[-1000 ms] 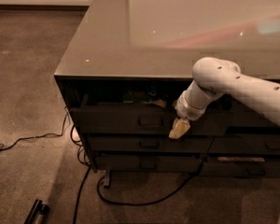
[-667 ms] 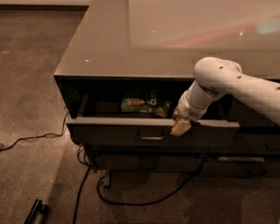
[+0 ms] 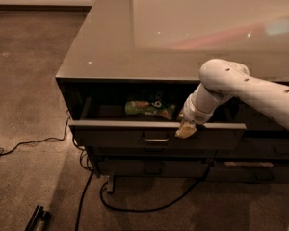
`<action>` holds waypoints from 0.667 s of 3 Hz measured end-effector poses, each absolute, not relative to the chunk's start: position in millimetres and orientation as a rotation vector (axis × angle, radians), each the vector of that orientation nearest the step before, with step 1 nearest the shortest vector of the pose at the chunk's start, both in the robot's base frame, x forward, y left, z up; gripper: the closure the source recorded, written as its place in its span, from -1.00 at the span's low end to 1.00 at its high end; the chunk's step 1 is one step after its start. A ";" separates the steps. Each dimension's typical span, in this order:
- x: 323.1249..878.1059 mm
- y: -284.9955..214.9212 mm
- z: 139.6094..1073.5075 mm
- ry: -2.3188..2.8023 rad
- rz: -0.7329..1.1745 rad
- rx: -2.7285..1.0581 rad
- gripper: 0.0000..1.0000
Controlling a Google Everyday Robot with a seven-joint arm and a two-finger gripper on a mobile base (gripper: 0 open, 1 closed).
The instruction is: Open top drawer
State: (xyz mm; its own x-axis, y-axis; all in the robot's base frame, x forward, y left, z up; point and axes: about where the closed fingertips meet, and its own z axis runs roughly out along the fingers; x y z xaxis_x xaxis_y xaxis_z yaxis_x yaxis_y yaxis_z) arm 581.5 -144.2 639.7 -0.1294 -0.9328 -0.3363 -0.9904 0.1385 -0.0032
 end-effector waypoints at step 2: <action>581.5 -144.1 639.6 2.160 0.322 -1.880 -1.00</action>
Offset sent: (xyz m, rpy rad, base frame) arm 0.0001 0.0003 0.0001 0.0062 -0.0034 -0.0017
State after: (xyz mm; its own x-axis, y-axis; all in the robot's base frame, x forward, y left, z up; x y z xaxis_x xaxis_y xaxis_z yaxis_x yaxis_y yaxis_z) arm 581.5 -144.1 639.6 -0.1294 -0.9328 -0.3364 -0.9904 0.1385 -0.0031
